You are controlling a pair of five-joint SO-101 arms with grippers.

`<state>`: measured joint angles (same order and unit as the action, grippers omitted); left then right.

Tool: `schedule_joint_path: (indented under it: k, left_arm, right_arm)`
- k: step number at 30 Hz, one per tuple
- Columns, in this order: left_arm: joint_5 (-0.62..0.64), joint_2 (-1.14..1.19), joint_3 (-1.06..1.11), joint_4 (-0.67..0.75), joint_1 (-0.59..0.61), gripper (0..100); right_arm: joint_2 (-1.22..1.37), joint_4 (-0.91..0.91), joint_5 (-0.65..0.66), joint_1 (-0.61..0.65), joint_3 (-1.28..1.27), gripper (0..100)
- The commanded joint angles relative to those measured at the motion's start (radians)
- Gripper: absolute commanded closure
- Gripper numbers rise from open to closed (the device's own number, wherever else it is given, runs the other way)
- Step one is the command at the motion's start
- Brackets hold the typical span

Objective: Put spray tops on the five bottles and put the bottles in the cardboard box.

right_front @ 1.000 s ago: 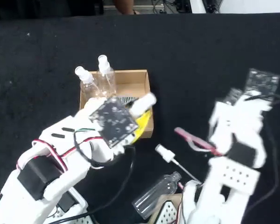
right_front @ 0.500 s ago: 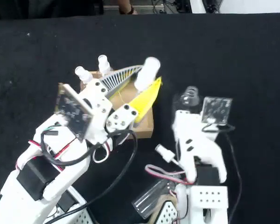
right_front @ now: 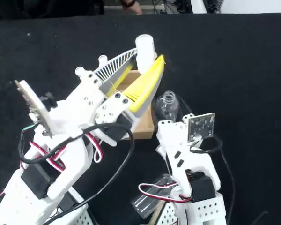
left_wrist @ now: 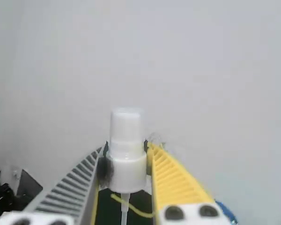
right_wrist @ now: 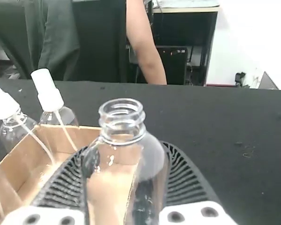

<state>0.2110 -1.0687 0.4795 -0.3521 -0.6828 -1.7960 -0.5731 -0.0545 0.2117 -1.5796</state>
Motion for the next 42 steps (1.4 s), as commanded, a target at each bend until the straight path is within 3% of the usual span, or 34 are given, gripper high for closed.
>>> schedule_joint_path:
  k: [1, 9, 18, 23, 26, 34, 36, 42]
  left_arm:
    - [0.021, -0.006, -0.013, 0.052, -0.073, 97]
    - [0.021, 0.110, 0.022, 0.176, -0.107, 97]
    - [0.015, 0.164, 0.054, 0.180, -0.099, 97]
    - [-0.149, 0.167, 0.062, 0.181, 0.010, 97]
    - [-0.239, 0.169, 0.071, 0.181, 0.016, 97]
    - [-0.267, 0.167, 0.082, 0.193, 0.016, 97]
    - [-0.261, 0.170, 0.120, 0.282, 0.018, 97]
    - [-0.181, 0.169, 0.358, 0.736, 0.018, 97]
  right_arm:
    - [-0.090, -0.003, -0.005, 0.015, 0.005, 98.8]
    - [-0.090, -0.003, -0.005, 0.015, 0.005, 98.8]
    - [-0.090, -0.006, -0.005, 0.011, 0.005, 98.8]
    - [-0.090, -0.008, -0.005, 0.011, 0.004, 98.8]
    - [-0.090, -0.006, -0.005, 0.011, 0.004, 98.8]
    - [-0.090, -0.005, -0.003, 0.011, 0.004, 98.8]
    - [-0.090, -0.008, -0.003, 0.011, 0.004, 98.8]
    - [-0.090, -0.009, -0.005, 0.011, 0.004, 98.8]
